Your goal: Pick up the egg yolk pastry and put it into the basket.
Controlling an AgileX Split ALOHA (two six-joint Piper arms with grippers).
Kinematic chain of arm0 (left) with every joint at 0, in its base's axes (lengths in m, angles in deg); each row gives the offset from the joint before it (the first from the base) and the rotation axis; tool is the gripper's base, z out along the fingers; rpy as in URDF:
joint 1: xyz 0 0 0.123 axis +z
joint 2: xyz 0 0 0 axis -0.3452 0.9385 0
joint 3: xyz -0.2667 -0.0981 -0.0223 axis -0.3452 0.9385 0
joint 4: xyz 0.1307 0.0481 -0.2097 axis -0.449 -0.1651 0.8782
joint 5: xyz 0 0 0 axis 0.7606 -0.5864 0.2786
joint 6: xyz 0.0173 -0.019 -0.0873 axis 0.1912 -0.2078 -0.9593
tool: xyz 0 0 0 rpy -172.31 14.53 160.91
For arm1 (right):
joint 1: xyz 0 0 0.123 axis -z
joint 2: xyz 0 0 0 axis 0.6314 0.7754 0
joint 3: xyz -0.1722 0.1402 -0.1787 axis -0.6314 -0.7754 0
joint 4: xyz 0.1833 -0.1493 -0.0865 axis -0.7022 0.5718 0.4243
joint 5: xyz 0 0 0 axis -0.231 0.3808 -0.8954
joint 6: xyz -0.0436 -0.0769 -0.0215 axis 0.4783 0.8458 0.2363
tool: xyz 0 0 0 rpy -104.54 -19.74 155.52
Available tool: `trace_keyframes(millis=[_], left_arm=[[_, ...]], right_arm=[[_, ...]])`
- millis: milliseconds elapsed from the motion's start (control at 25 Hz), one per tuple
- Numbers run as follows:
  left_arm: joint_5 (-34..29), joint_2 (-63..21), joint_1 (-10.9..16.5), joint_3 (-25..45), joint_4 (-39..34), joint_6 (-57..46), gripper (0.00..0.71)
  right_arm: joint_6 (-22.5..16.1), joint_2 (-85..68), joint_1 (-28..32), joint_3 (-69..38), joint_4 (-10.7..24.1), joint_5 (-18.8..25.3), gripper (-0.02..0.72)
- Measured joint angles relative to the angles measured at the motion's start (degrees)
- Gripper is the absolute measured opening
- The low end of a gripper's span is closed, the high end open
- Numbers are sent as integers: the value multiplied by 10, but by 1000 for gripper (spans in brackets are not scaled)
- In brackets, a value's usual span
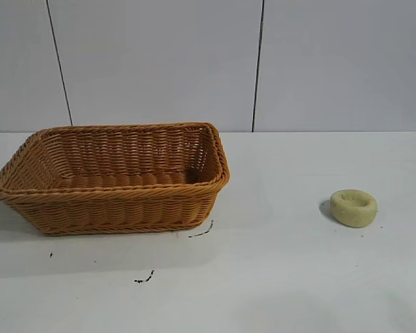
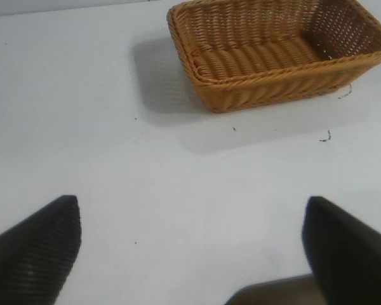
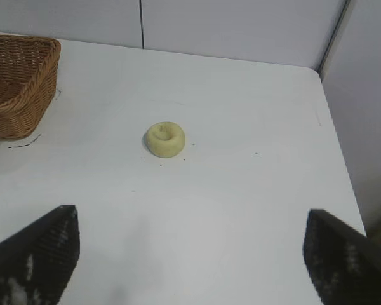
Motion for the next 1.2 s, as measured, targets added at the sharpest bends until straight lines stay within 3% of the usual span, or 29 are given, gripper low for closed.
trace_keyframes(millis=[560, 960, 1200], left_arm=[[0, 0, 0, 0, 0, 0, 695], [0, 0, 0, 0, 0, 0, 695], [0, 0, 0, 0, 0, 0, 695]], right_arm=[[0, 28, 0, 10, 9, 2, 666], [0, 432, 0, 144, 9, -4, 666], [-2, 689, 0, 240, -2, -46, 666]])
